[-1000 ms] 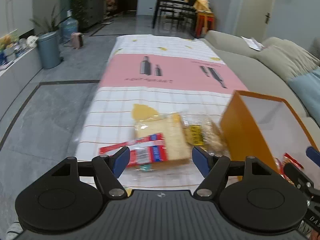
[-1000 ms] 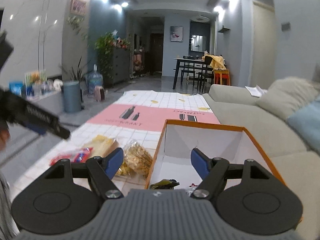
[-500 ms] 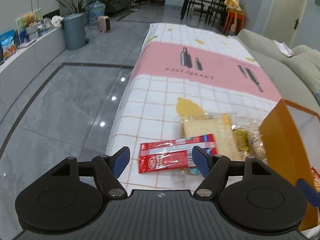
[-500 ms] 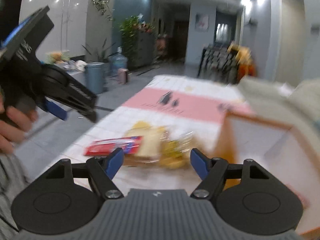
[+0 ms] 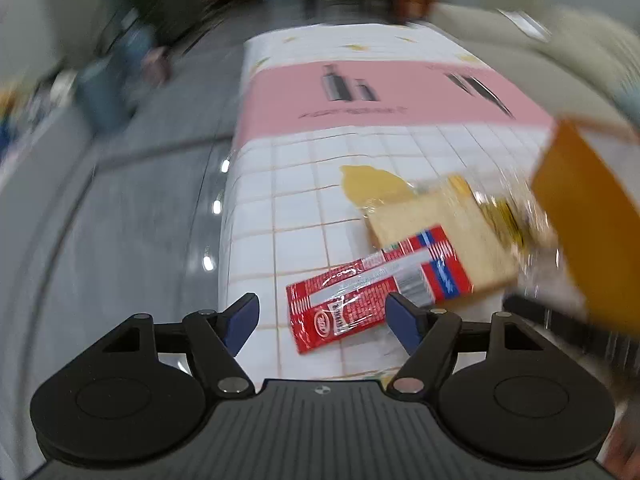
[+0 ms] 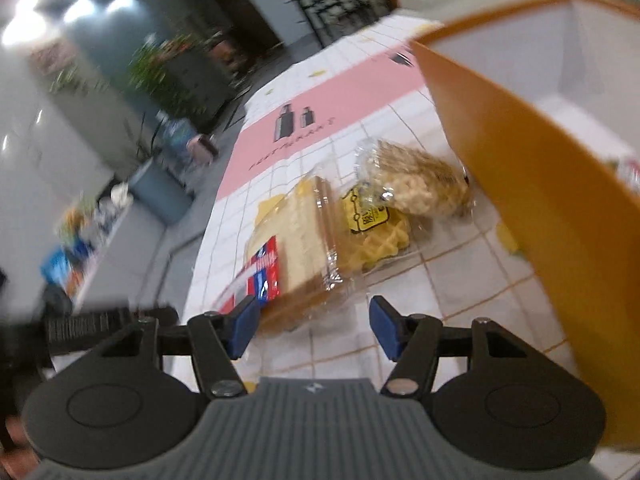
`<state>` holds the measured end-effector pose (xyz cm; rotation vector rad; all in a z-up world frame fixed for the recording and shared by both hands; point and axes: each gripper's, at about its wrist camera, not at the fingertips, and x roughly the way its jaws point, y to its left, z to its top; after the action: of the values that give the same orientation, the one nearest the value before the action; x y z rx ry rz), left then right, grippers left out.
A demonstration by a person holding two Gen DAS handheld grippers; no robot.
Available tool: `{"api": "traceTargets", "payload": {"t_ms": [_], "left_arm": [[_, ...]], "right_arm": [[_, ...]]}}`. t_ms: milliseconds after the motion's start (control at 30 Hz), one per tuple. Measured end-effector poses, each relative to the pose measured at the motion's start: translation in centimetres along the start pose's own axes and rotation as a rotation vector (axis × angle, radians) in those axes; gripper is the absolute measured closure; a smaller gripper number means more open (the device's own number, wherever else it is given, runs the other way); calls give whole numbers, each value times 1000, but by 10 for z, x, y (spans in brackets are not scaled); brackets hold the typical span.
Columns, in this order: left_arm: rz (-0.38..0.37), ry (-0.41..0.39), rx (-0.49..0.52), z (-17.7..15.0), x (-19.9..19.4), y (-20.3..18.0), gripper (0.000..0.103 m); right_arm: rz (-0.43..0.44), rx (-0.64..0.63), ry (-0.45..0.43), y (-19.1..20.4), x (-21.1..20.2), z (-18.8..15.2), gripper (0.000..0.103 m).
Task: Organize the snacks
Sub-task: 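Grasp the bagged bread loaf with the right gripper while the left gripper approaches the red sausage stick, then grasp the red sausage stick with the left gripper while the right gripper lifts the bread loaf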
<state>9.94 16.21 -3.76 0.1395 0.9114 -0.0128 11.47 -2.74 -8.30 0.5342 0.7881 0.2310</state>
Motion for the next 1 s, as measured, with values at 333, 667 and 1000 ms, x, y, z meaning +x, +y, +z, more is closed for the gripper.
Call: {"api": "traceTargets", "payload": {"t_ms": [333, 667, 1000], "left_arm": [[17, 51, 149, -12, 8, -21, 18], [-20, 106, 180, -14, 25, -24, 18], [42, 67, 407, -19, 43, -41, 22]], "right_arm": [[41, 361, -7, -29, 28, -8, 54], [109, 350, -100, -28, 19, -20, 78], [74, 231, -117, -29, 6, -19, 78]]}}
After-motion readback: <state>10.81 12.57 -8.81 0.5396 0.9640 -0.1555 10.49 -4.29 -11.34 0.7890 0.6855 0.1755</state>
